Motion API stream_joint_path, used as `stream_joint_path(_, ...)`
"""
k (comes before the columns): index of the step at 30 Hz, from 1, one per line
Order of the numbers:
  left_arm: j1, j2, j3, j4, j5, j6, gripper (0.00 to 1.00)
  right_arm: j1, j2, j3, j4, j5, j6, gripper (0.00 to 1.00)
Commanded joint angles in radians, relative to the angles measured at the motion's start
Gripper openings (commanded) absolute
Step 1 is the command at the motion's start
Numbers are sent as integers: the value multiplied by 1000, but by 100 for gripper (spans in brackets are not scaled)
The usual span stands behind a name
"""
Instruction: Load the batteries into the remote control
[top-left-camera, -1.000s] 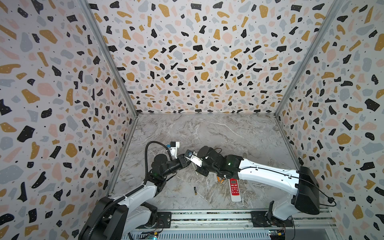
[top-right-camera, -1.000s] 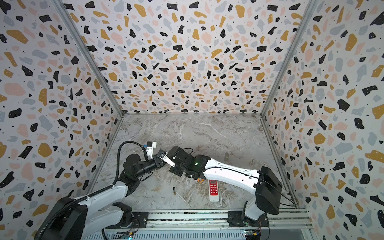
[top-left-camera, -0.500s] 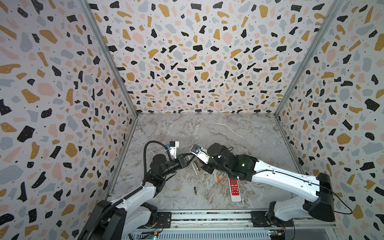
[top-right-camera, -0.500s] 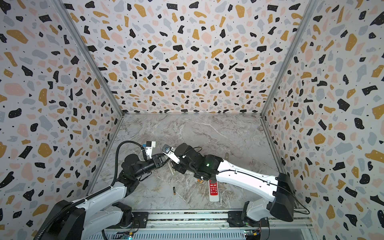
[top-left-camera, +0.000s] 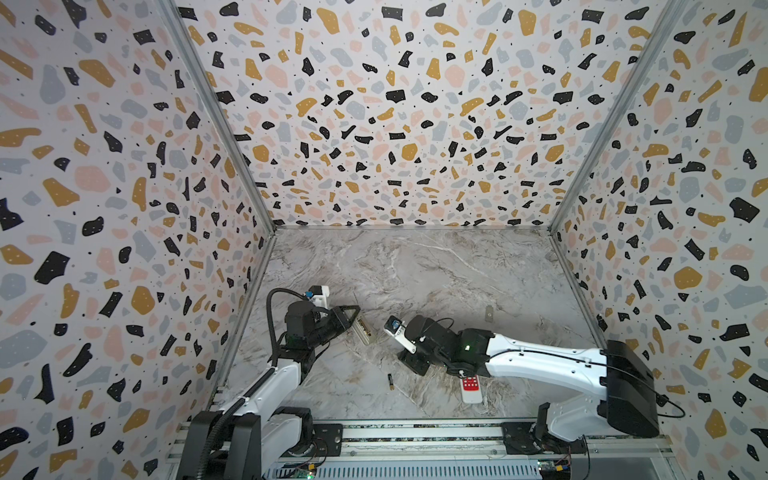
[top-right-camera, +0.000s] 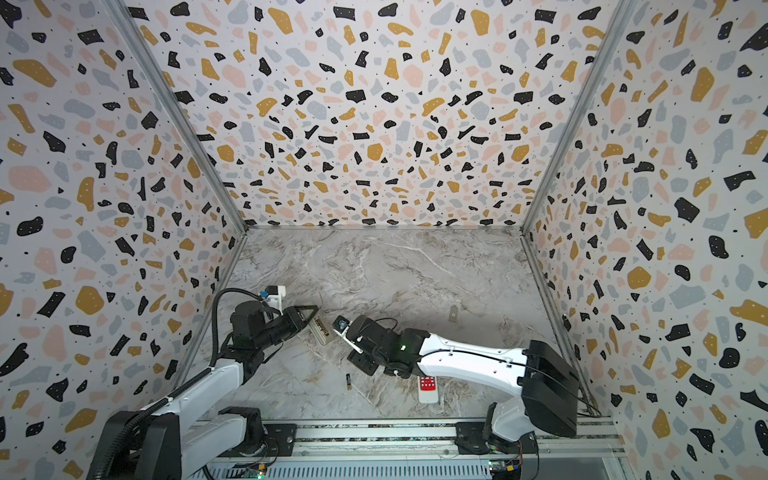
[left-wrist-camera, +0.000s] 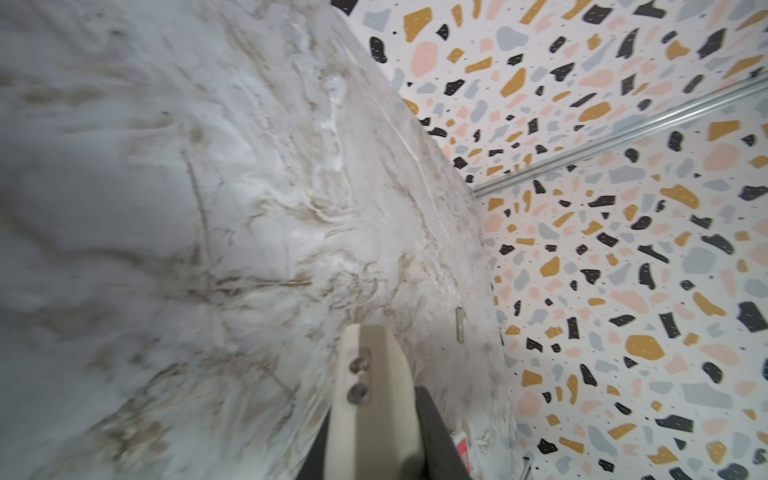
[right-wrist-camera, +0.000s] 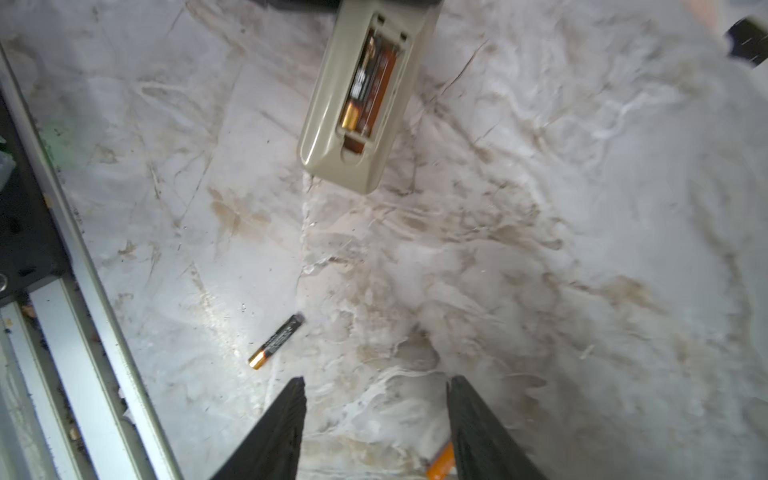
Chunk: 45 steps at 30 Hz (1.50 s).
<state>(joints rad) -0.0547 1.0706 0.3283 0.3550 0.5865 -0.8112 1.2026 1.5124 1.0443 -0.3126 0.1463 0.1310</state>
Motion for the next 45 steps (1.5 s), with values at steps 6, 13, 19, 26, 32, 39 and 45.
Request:
stream_joint_path(6, 67, -21, 4, -59, -24, 85, 0, 46, 147, 76, 58, -82, 167, 60)
stream_joint_path(13, 79, -23, -2, -42, -19, 83, 0, 77, 236, 115, 43, -103, 199, 58)
stream_joint_path(19, 87, -29, -7, -42, -13, 80, 0, 89, 290, 140, 2, -109, 195, 52)
stream_joint_path(26, 88, -33, -11, -36, -9, 79, 0, 95, 304, 133, -35, -94, 200, 45)
stream_joint_path(32, 88, -29, -8, -31, -3, 79, 0, 98, 322, 130, -57, -91, 203, 41)
stream_joint_path(39, 88, -29, -8, -30, -7, 80, 0, 98, 346, 131, -65, -93, 191, 35)
stream_joint_path(45, 88, -31, -9, -30, -3, 84, 0, 94, 370, 145, -88, -99, 169, 22)
